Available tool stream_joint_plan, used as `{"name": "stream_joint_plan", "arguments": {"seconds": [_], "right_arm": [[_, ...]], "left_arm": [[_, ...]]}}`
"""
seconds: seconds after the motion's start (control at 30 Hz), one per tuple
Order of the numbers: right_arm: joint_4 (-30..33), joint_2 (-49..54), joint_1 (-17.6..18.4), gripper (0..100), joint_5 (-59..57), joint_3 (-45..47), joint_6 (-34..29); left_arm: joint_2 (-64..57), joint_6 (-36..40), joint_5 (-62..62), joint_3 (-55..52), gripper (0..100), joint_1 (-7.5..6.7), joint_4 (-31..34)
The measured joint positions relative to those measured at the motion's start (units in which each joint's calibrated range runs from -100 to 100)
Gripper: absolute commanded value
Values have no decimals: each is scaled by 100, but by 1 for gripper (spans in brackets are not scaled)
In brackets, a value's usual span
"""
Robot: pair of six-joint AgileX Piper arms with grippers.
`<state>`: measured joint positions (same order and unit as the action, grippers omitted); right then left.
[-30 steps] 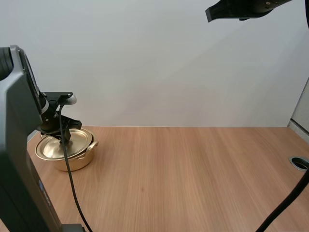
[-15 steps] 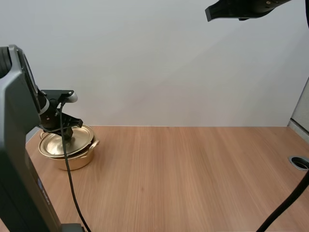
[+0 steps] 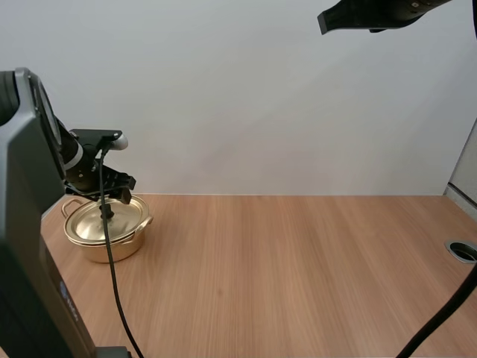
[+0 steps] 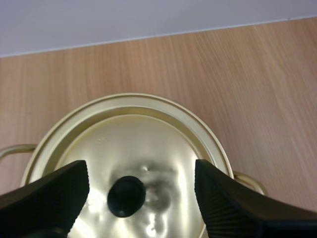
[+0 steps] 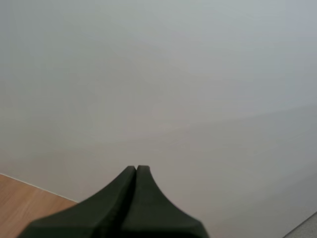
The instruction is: Open the pot, put the car inside, and close it
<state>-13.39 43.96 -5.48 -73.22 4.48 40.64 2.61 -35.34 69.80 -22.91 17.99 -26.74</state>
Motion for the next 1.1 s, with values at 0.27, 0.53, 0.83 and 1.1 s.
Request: {"name": "stream_joint_plan", "arguments": {"seconds": [0.27,0.53,0.83,1.1], "right_arm": [[52,126,0,0,750,707,281],[-1125,1113,0,0,2846,2310,1314],[-2699,2246,0,0,3671,4161,2681],[-4037,3421,0,0,4362,5717,3657]], "left_arm": [[-1598,-1173,809,-605,100,0,-1270],[-3136,-2264,1254,-2020,100,0,-2634],[-4735,-2003,128,-3444,100,0,-4021],[-6414,-660,-1950,-4700,100,-156,-3954]]}}
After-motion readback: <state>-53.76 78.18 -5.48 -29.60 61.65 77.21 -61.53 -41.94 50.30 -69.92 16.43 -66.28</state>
